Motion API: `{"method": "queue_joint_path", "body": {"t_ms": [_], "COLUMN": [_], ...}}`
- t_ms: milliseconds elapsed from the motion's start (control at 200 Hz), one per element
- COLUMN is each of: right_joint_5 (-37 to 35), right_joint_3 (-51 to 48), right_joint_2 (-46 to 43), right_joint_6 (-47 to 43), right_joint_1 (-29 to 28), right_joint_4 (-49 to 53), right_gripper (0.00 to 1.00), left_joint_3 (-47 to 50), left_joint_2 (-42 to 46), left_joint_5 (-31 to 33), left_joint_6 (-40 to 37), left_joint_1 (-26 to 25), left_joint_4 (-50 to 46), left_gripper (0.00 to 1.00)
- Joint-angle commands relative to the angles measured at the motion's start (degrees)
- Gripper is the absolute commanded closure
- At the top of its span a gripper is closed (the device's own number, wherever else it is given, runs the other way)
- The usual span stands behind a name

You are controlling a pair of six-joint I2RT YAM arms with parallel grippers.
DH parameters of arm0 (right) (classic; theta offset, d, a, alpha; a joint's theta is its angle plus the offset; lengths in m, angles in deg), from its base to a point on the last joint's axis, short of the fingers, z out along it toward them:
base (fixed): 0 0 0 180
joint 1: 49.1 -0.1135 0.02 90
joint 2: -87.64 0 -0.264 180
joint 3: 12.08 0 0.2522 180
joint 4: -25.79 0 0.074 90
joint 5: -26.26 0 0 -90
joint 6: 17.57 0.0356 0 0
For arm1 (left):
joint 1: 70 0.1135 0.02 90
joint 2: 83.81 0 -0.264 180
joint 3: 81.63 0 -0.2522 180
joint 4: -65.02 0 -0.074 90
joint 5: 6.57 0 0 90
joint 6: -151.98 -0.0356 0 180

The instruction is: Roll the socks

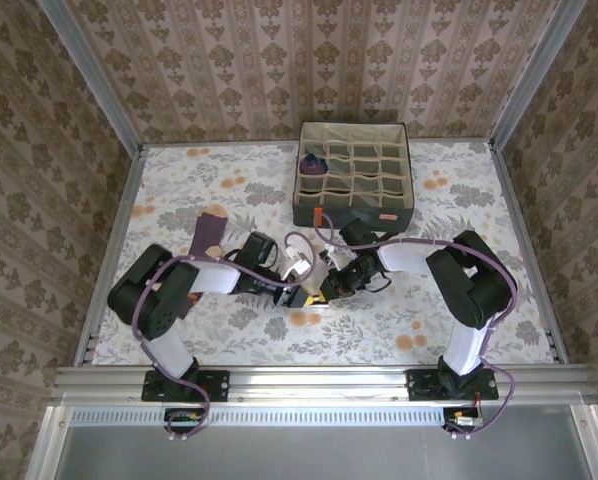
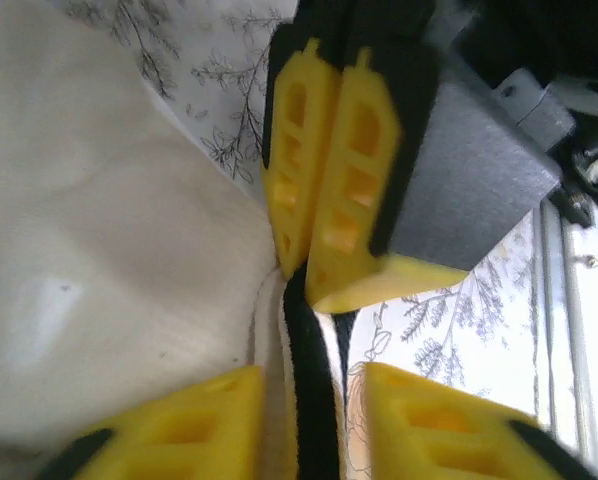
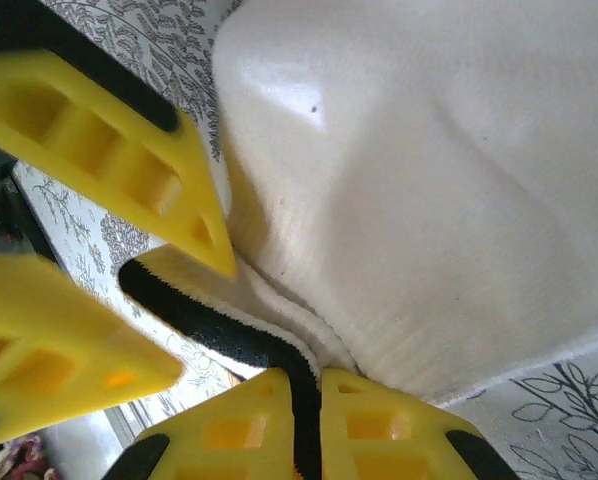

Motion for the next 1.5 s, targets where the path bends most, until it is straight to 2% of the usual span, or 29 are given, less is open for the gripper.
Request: {"method": "queue_joint_path", "body": {"t_ms": [0,65,200,345,450,545,630,790,945,1020,1090,1240,1360,1500], "right_joint_5": [-4.3,-3.8,-3.7,-3.7,-3.8,-4.1,-4.9,-7.0,-8.8,-8.7,-8.6,-8.5,-7.8,-5.4], "right_joint_3": [0.0,0.5,1.2,1.8,1.5,1.2,1.1,1.7,3.2,4.2,5.0,8.0,10.1,11.6], "right_joint_2": [4.4,5.3,6.3,6.2,5.8,5.3,5.0,4.8,5.7,6.3,6.7,8.4,10.0,11.3], "right_joint_6": [1.5,1.7,1.9,1.5,1.6,1.5,1.5,1.8,1.7,1.2,0.2,-3.8,-6.7,-9.7], "right_joint_1": [0.1,0.2,0.4,0.6,0.8,0.8,0.8,0.8,0.8,0.8,0.8,0.9,1.0,1.0], "right_joint_4": [5.5,6.2,7.3,8.3,8.3,8.1,8.0,8.3,9.6,10.4,11.5,17.5,21.5,25.3], "right_gripper": [0.91,0.91,0.91,0.88,0.83,0.69,0.65,0.65,0.82,0.89,0.91,0.92,0.92,0.93], "left_joint_3": [5.7,6.8,5.7,3.7,3.2,2.8,1.8,0.5,0.3,1.4,2.6,5.1,5.9,4.7], "left_joint_2": [4.8,5.4,3.0,-1.4,-3.1,-3.9,-4.6,-5.8,-6.0,-4.2,-1.2,7.2,13.5,18.1], "left_joint_5": [6.7,7.4,8.1,11.3,14.3,17.1,19.4,21.6,21.3,19.9,19.1,19.1,22.0,29.7], "left_joint_6": [-1.9,-1.9,-2.9,-1.1,0.0,0.7,1.9,4.6,4.6,1.8,-2.5,-13.4,-20.5,-31.8], "left_joint_1": [-0.3,-0.5,-1.8,-2.5,-3.0,-3.4,-3.4,-3.3,-3.6,-4.5,-6.0,-8.9,-11.0,-15.8], "left_joint_4": [13.1,15.5,13.5,10.3,9.3,7.3,4.4,0.3,-1.3,0.4,1.9,3.7,3.0,-2.5], "left_gripper": [0.67,0.66,0.67,0.77,0.82,0.86,0.90,0.92,0.94,0.93,0.92,0.79,0.74,0.73]}}
